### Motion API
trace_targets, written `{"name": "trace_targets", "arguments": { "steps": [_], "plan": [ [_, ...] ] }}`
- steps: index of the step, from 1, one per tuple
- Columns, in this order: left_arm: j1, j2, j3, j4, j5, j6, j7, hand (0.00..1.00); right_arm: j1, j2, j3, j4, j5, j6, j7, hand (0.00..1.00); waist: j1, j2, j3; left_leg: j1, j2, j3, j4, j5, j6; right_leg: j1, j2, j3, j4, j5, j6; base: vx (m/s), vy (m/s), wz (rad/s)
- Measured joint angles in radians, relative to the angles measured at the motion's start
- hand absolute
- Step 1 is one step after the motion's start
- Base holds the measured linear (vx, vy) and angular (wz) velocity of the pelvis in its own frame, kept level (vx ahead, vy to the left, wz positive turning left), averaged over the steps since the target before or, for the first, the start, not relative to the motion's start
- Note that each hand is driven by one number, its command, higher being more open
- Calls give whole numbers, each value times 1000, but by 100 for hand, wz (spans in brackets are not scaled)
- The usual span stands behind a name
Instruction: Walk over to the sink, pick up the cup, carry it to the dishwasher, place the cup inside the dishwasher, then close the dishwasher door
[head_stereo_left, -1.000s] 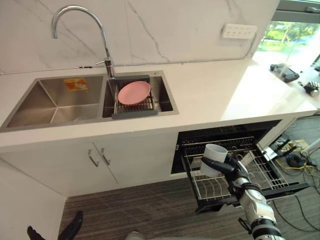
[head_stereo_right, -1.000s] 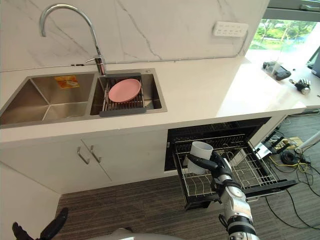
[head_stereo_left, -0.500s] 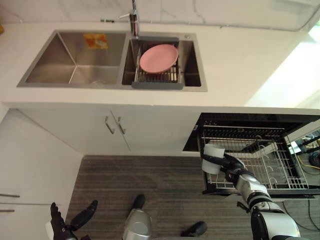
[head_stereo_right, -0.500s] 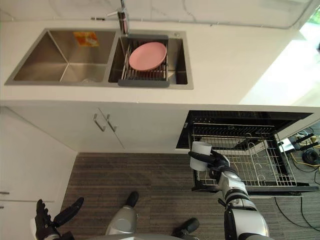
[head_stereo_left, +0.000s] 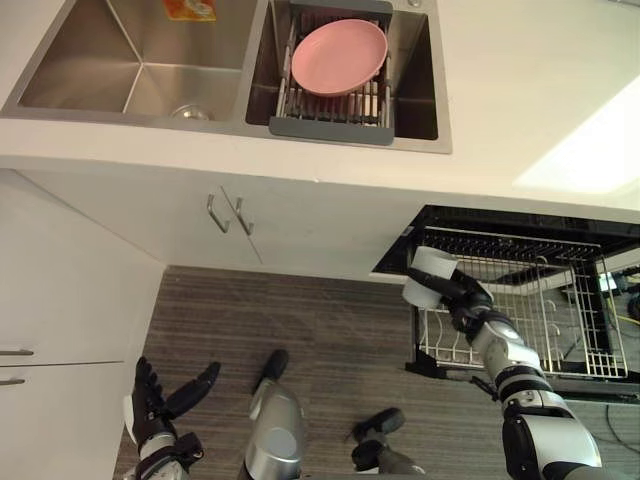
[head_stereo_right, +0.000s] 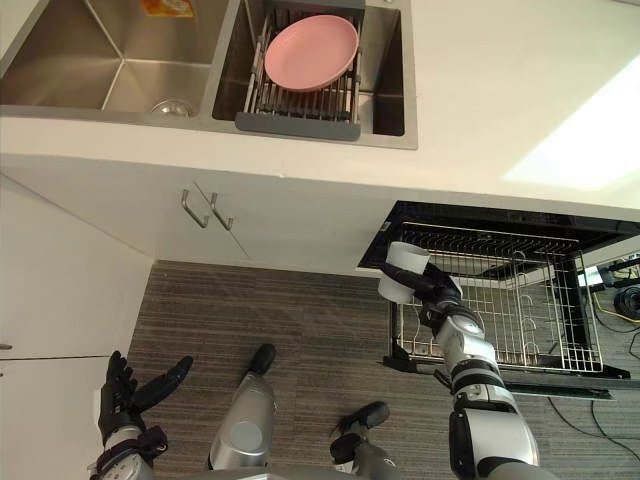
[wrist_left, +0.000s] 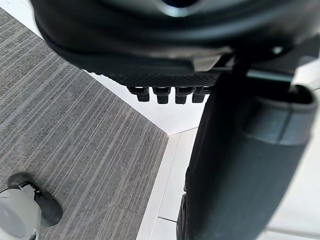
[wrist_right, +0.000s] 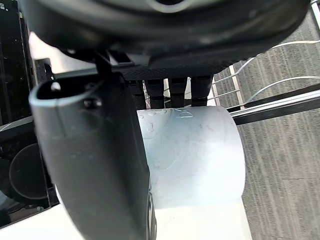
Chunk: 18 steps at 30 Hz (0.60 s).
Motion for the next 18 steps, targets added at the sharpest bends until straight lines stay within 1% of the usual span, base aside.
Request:
{"name": "trace_targets", "arguments": {
  "steps": [4, 7, 8, 10, 11, 12, 14, 17, 18],
  "plan": [
    [0, -2, -8, 4, 0, 0, -7, 100, -25, -16, -19, -4, 38, -14, 3, 0, 3, 1, 0, 1, -6, 10, 5, -1, -1, 5, -9, 0, 0, 1, 3, 15, 33, 2],
    [0, -2, -8, 20, 1, -1, -15, 100, -32, -21, -51, -5, 39, -28, 8, 0, 1, 5, 3, 13, -6, 20, 15, -14, 6, 22, -12, 2, 0, 0, 5, -11, 20, -1],
    [3, -3, -7, 39, 2, 0, -16, 100, -31, -32, -52, -5, 39, -32, 9, 0, -3, 11, 3, 18, 10, 70, 23, -25, 21, 35, -10, 5, 0, -3, 8, -36, 22, -2],
    [10, -10, -7, 45, 2, 0, -17, 100, -30, -50, -53, -5, 39, -32, 9, 0, -7, 15, 4, 24, 29, 121, 26, -24, 23, 43, -8, 5, 0, -5, 12, -19, 4, -1],
    [16, -14, -7, 45, 2, 0, -18, 100, -27, -65, -57, -4, 38, -32, 9, 0, -8, 15, 5, 32, 25, 125, 25, -20, 25, 45, -11, 9, 0, -3, 15, 10, 30, -5],
    [19, -15, -6, 46, 2, 0, -18, 100, -23, -76, -57, -3, 37, -31, 10, 0, -8, 15, 5, 39, 24, 129, 23, -14, 18, 48, -13, 12, 0, -2, 17, 25, 37, -6],
    [20, -15, -4, 49, 2, 0, -19, 100, -20, -83, -60, -3, 36, -31, 7, 0, -9, 15, 4, 44, 24, 133, 20, -13, 17, 48, -14, 16, 0, -3, 19, 35, 21, -6],
    [20, -17, -5, 79, 5, -2, -23, 100, -20, -100, -64, 0, 14, -29, -2, 0, -20, 19, 2, 58, 20, 141, 14, -9, 12, 51, -18, 25, 0, -2, 19, 35, 13, -5],
    [20, -19, -5, 91, 7, -2, -24, 100, -20, -99, -80, 2, -18, -25, -4, 0, -26, 19, 2, 69, 15, 141, 4, -5, 9, 56, -24, 25, 0, -1, 20, 0, 0, 0]
  ]
}}
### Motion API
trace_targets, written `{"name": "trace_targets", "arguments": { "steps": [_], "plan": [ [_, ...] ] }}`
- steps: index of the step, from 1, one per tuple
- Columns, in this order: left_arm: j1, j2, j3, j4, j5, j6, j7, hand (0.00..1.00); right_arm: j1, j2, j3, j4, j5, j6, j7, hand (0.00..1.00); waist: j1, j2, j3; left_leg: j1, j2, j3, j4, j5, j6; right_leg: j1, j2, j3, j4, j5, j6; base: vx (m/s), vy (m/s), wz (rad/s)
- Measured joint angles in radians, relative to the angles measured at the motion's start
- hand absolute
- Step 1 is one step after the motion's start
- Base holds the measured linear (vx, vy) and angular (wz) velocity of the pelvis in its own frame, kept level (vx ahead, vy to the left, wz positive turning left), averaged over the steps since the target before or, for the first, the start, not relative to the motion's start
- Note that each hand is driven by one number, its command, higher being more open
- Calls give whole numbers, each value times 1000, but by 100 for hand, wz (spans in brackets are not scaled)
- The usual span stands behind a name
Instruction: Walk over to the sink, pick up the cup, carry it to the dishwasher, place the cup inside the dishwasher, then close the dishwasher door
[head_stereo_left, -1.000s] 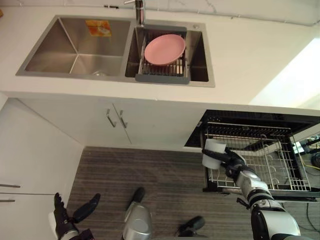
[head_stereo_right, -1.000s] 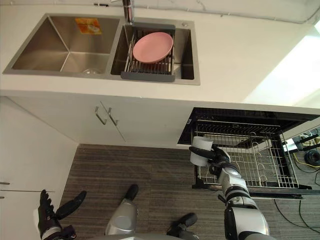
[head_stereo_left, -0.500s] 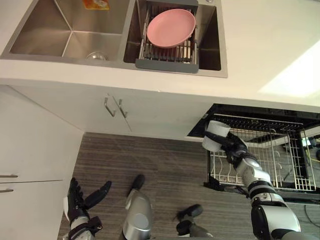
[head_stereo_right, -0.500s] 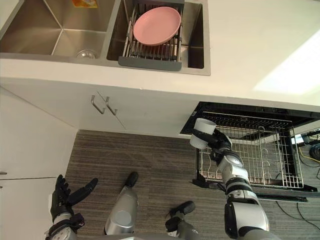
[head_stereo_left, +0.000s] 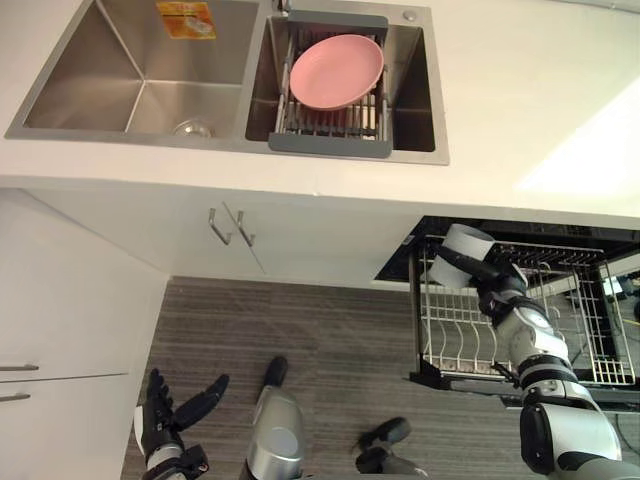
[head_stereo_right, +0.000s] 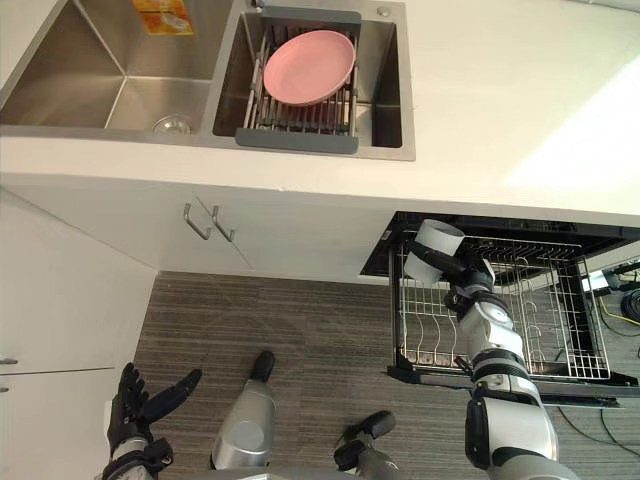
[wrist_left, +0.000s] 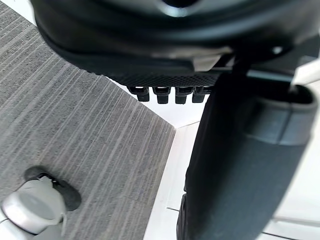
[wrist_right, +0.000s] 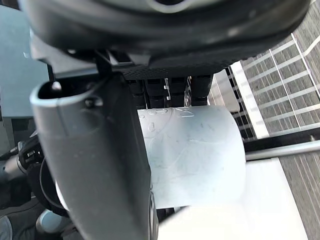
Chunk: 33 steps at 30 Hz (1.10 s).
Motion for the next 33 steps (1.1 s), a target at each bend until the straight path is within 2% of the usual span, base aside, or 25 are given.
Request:
{"name": "trace_targets", "arguments": {
  "steps": [5, 10, 14, 18, 26, 27, 29, 30, 33],
  "plan": [
    [-1, 1, -22, 29, 6, 1, -21, 100, 1, 1, -7, 48, -117, 16, -8, 0, -12, -1, -1, 24, -23, 1, -17, 6, 7, 19, -22, 0, 0, 4, 5, 1, 25, 4],
    [-1, 16, -23, 54, 5, 16, -43, 100, 0, 14, 13, 90, -127, 56, -8, 0, -9, -2, -1, 17, -26, -2, -24, 12, 9, 10, -23, 0, 0, 4, 5, -4, 2, 1],
    [0, 23, -22, 58, 2, 29, -57, 100, -12, 14, 15, 121, -196, 79, -18, 0, -6, -2, -1, -16, -22, -3, -22, 15, 10, -20, -19, -1, 0, 6, 7, 0, 0, 0],
    [-1, 24, -22, 54, -5, 35, -62, 100, -24, 14, 15, 123, -194, 111, -43, 0, -6, -2, 0, -31, -21, -4, -18, 16, 9, -32, -19, -2, 0, 6, 8, 0, 0, 0],
    [-2, 27, -24, 41, -29, 53, -63, 100, -64, 14, 14, 136, -192, 135, -87, 0, -5, -3, 0, -56, -19, -3, -11, 16, 9, -56, -18, -1, 4, 6, 7, 0, 0, 0],
    [-1, 28, -38, 10, -42, 79, -56, 100, -64, 14, 14, 138, -192, 135, -91, 100, -5, -3, 1, -58, -18, -2, -10, 16, 9, -59, -18, 0, 5, 6, 7, 0, 0, 0],
    [-7, 29, -54, -38, -45, 130, -41, 100, -65, 15, 14, 139, -192, 136, -87, 100, -5, -3, 1, -57, -16, -1, -7, 15, 8, -59, -18, 1, 8, 6, 6, -8, -4, -2],
    [-19, 29, -61, -74, -45, 177, -31, 100, -71, 15, 14, 139, -192, 143, -78, 100, -6, -4, 1, -57, -14, 0, -3, 13, 7, -59, -17, 3, 10, 6, 5, -28, -12, -6],
    [-91, 34, -61, -113, -45, 273, -11, 100, -97, 16, 15, 134, -191, 166, -45, 100, -9, -4, 1, -61, 1, 5, 23, -1, 2, -59, -5, 13, 14, 2, -2, -53, -27, -11]
  ]
}}
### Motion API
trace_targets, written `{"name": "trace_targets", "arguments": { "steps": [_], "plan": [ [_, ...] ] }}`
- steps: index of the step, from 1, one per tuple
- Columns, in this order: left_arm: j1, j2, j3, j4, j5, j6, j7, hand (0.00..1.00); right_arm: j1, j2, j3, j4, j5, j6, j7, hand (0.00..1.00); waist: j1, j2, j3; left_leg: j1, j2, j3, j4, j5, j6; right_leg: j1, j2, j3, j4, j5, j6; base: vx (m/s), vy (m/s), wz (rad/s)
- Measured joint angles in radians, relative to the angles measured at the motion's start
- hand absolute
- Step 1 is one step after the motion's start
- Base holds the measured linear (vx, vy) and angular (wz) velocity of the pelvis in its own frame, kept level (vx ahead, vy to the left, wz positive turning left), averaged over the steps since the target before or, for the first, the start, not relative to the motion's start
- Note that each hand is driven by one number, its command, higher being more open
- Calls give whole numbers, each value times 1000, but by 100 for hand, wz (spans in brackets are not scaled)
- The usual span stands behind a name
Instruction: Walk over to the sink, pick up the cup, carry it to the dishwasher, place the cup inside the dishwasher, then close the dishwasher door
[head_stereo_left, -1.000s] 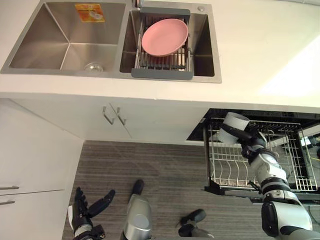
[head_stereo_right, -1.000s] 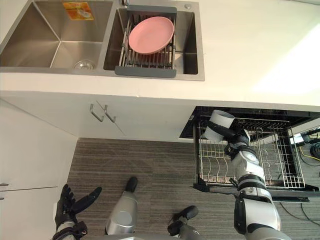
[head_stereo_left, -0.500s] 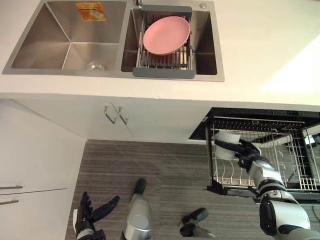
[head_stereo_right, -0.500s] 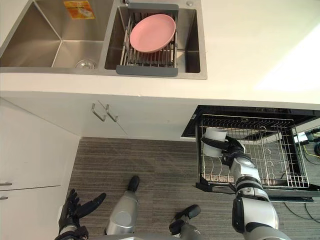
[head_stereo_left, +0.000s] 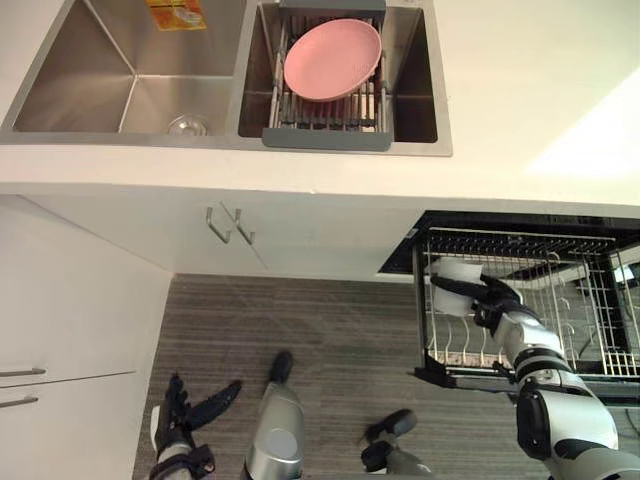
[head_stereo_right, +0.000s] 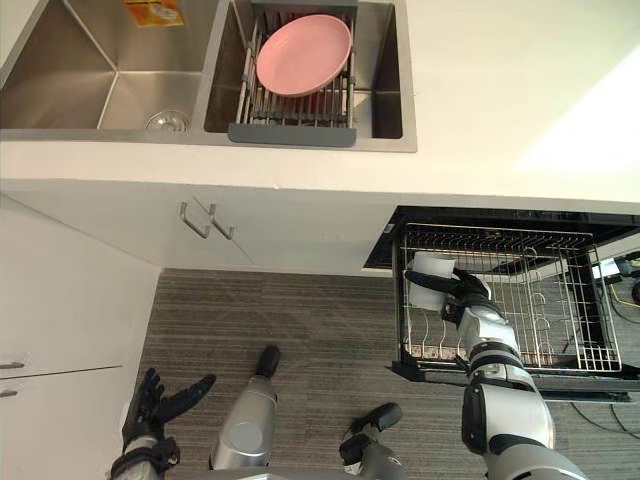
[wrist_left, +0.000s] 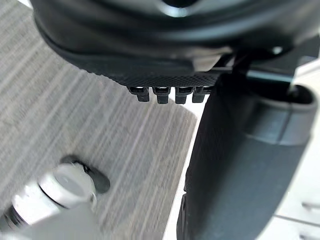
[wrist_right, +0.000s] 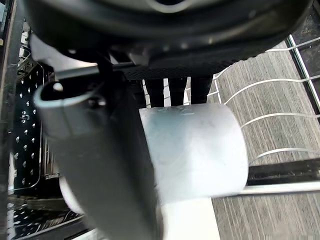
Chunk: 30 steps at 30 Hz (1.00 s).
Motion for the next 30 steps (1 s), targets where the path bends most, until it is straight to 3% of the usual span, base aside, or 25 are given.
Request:
{"name": "trace_targets", "arguments": {
  "steps": [7, 13, 18, 21, 25, 27, 30],
  "plan": [
    [-95, 23, 9, -26, -4, 113, 32, 100, -15, 0, 0, -22, 18, -20, 66, 100, -36, -24, 13, -1, 27, 19, 12, -11, -8, -17, 25, 30, 1, -4, -12, -23, -27, -14],
    [-142, 38, 30, 8, -42, 176, 45, 100, 4, -7, 36, -45, 54, -100, 72, 100, -84, -28, 15, 51, 21, 36, -6, -13, -10, 12, 19, 85, -2, 1, -12, 26, 19, -6],
    [-133, 54, 67, 51, -66, 232, 44, 100, 205, 16, 53, -432, 204, -140, 77, 100, -134, -37, -1, 101, 7, 71, -29, -14, -4, 30, 5, 143, -14, 7, -9, 1, 34, -15],
    [-88, 40, 96, 72, -114, 285, 52, 100, 369, 113, 12, -642, 271, -166, 96, 100, -175, -37, -56, 132, 7, 95, -50, -15, -4, 32, 4, 166, -14, 6, -8, 41, 6, -23],
    [-17, -24, 162, 103, -197, 298, 51, 100, 555, 236, -10, -842, 282, -189, 201, 100, -214, -19, -108, 212, 9, 135, -73, -26, 1, 81, 3, 201, -14, -17, 23, 24, -1, -23],
    [-10, -81, 251, 149, -375, 340, 46, 100, 634, 280, -14, -930, 282, -219, 257, 100, -221, 15, -147, 230, 10, 105, -82, -26, 5, 127, 4, 159, -15, -33, 35, -13, -23, 42],
    [38, -138, 287, 181, -270, 314, 8, 100, 672, 310, -10, -1013, 283, -252, 281, 100, -217, 44, -197, 239, 4, 51, -100, -14, 5, 175, 2, 96, -15, -41, 45, 17, -8, 59]
  ]
}}
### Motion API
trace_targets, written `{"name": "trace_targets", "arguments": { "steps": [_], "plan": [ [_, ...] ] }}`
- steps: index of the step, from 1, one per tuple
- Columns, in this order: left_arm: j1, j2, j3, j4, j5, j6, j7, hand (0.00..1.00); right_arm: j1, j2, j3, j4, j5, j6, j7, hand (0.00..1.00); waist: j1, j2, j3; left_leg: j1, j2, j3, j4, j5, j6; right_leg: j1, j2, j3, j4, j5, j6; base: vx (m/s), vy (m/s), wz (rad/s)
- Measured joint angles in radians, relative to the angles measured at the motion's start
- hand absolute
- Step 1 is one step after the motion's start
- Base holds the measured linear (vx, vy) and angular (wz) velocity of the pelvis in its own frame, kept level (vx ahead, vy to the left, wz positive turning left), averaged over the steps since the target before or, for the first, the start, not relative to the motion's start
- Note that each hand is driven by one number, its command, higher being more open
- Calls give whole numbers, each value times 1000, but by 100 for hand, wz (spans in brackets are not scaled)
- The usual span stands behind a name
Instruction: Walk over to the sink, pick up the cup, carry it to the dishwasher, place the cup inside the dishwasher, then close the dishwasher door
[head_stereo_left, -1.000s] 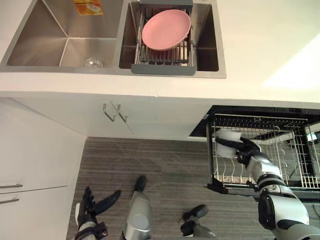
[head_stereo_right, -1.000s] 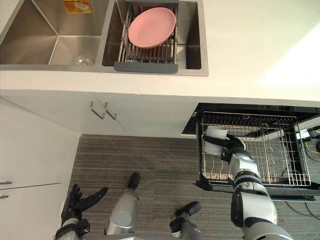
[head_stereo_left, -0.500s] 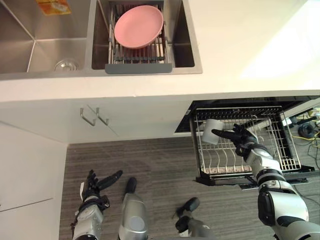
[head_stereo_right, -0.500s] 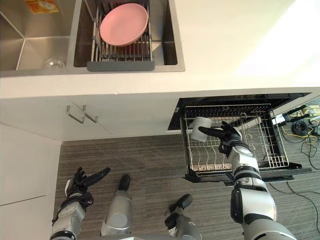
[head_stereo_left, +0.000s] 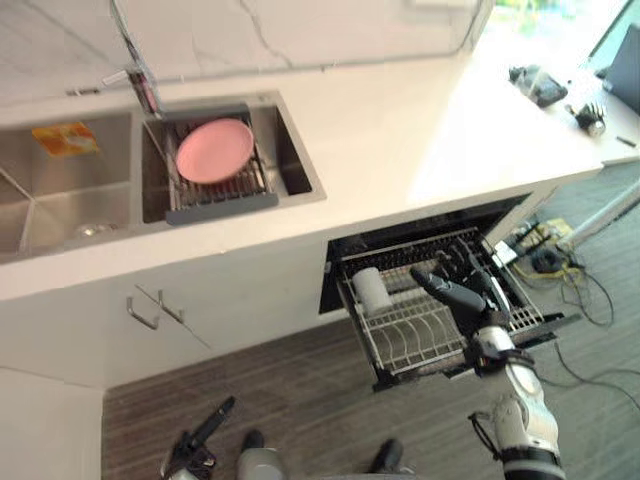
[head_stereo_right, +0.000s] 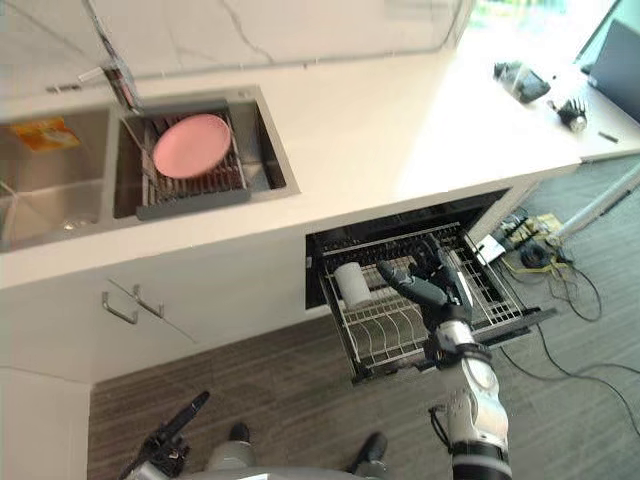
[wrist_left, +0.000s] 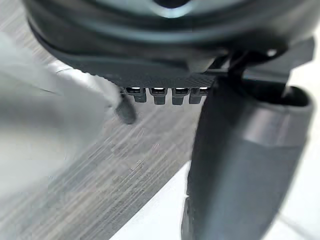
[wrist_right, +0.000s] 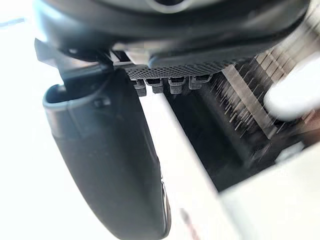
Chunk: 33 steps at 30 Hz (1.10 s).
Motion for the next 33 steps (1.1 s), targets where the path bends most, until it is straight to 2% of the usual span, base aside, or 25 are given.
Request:
{"name": "trace_targets", "arguments": {
  "steps": [2, 4, 8, 9, 11, 12, 14, 15, 16, 17, 18, 19, 20, 21, 25, 27, 28, 29, 30, 31, 32, 33],
  "plan": [
    [47, -17, -1, 11, 49, -33, -39, 100, -8, 2, -3, -44, 1, -13, 11, 100, 5, 9, -24, 11, -8, -15, -33, 18, 9, 14, -6, -26, 0, -5, 5, 21, -1, 45],
    [78, -15, -8, 50, 65, -41, -86, 100, -12, -3, -31, -83, 1, -37, 22, 100, -4, 18, -30, 23, -21, -15, -65, 41, 22, 36, -24, -56, 0, -4, 15, 4, 18, 49],
    [134, -5, -97, 84, 162, -110, -141, 100, -30, -14, -126, -91, 3, -130, 33, 100, -18, 22, -33, 52, -66, 31, -111, 69, 32, 54, -96, -77, 33, 5, 38, -13, 75, 22],
    [137, -1, -112, 84, 164, -116, -140, 100, -36, -14, -130, -91, 3, -140, 32, 100, -26, 23, -32, 59, -73, 35, -117, 65, 40, 50, -111, -77, 58, -3, 37, -6, 108, 12],
    [140, 9, -160, 85, 174, -122, -140, 100, -43, -16, -129, -92, 3, -173, 31, 100, -48, 31, -32, 84, -79, 78, -145, 77, 58, 21, -168, -76, 182, -22, 13, -4, 98, 12],
    [137, 10, -172, 82, 176, -123, -141, 100, -42, -13, -124, -99, 3, -177, 31, 100, -56, 33, -33, 94, -85, 79, -154, 82, 67, 1, -192, -51, 244, -30, -10, 9, 114, 17],
    [109, 37, -231, 48, 221, -123, -141, 100, -5, 8, -106, -168, 2, -185, -5, 100, -69, 20, -20, 85, -95, 38, -123, 72, 90, -58, -208, 190, 391, -33, -69, 18, 106, 46],
    [101, 41, -241, 33, 231, -122, -141, 100, 10, 12, -104, -193, 2, -185, -13, 100, -74, 18, -14, 81, -99, 19, -113, 71, 94, -68, -208, 243, 424, -32, -73, 9, 29, 95],
    [84, 46, -260, -5, 244, -122, -144, 100, 59, 20, -93, -266, 2, -191, -35, 100, -92, 19, 1, 73, -95, -39, -120, 75, 100, -91, -163, 394, 494, -120, -70, -6, -81, 131],
    [68, 47, -261, -20, 261, -124, -149, 100, 96, 39, -87, -323, 2, -208, -38, 100, -117, 7, -1, 56, -84, -92, -137, 78, 105, -80, -48, 491, 493, -240, -63, 19, -179, 144],
    [58, 46, -255, -25, 272, -129, -158, 100, 116, 48, -87, -371, 3, -231, -32, 100, -119, -16, -7, 55, -89, -93, -157, 88, 106, -71, 5, 479, 446, -305, -88, 58, -235, 81],
    [56, 45, -255, -31, 273, -133, -157, 100, 111, 47, -87, -387, 4, -241, -23, 100, -107, -15, -7, 50, -88, -84, -153, 104, 98, -57, 8, 486, 419, -310, -80, 57, -188, 15],
    [51, 43, -256, -38, 285, -141, -157, 100, 103, 50, -87, -407, 8, -256, -5, 100, -102, -23, -3, 35, -91, -81, -131, 121, 69, -47, 11, 515, 397, -321, -60, 55, -126, -2],
    [52, 30, -259, -52, 295, -142, -152, 100, 113, 48, -89, -417, 35, -264, 6, 100, -109, -16, 2, 36, -93, -82, -129, 125, 63, -40, 11, 522, 397, -327, -50, 17, -61, 13],
    [51, 6, -258, -66, 309, -144, -139, 100, 162, 52, -97, -424, 71, -264, 5, 100, -111, -4, 10, 53, -87, -84, -132, 122, 62, -2, 17, 524, 395, -333, -40, 7, -49, 24],
    [65, 8, -256, -101, 330, -132, -139, 100, 173, 71, -89, -472, 72, -257, 6, 100, -106, -10, 18, 54, -89, -68, -150, 109, 67, 29, 15, 515, 328, -352, -13, -41, -43, 2],
    [66, 9, -255, -103, 330, -130, -139, 100, 174, 73, -88, -480, 74, -256, 7, 100, -105, -12, 19, 54, -89, -60, -152, 109, 67, 34, 14, 514, 318, -355, -10, -55, -72, -7],
    [66, 9, -239, -112, 330, -117, -139, 100, 173, 73, -88, -509, 85, -249, 13, 100, -102, -23, 21, 53, -91, -34, -160, 111, 64, 50, 8, 515, 269, -379, 13, -38, -103, -4],
    [67, 3, -222, -115, 330, -107, -139, 100, 177, 69, -90, -526, 108, -248, 19, 100, -103, -15, 23, 57, -79, -26, -172, 115, 65, 56, 19, 506, 255, -377, 15, -30, -114, 5],
    [73, -2, -218, -117, 330, -107, -143, 100, 183, 70, -93, -535, 116, -248, 18, 100, -109, -15, 23, 58, -72, -21, -177, 118, 63, 58, 22, 496, 255, -374, 20, 24, -132, 35],
    [84, -16, -216, -121, 330, -106, -145, 100, 199, 70, -109, -544, 122, -249, 17, 100, -114, -4, 17, 55, -56, -9, -176, 146, 41, 74, 31, 472, 252, -372, 19, 51, -86, 34],
    [85, -19, -217, -123, 330, -106, -147, 100, 202, 70, -112, -542, 122, -249, 15, 100, -111, -3, 14, 56, -54, -11, -174, 154, 35, 79, 33, 468, 251, -372, 19, 68, -71, 32]
  ]
}}
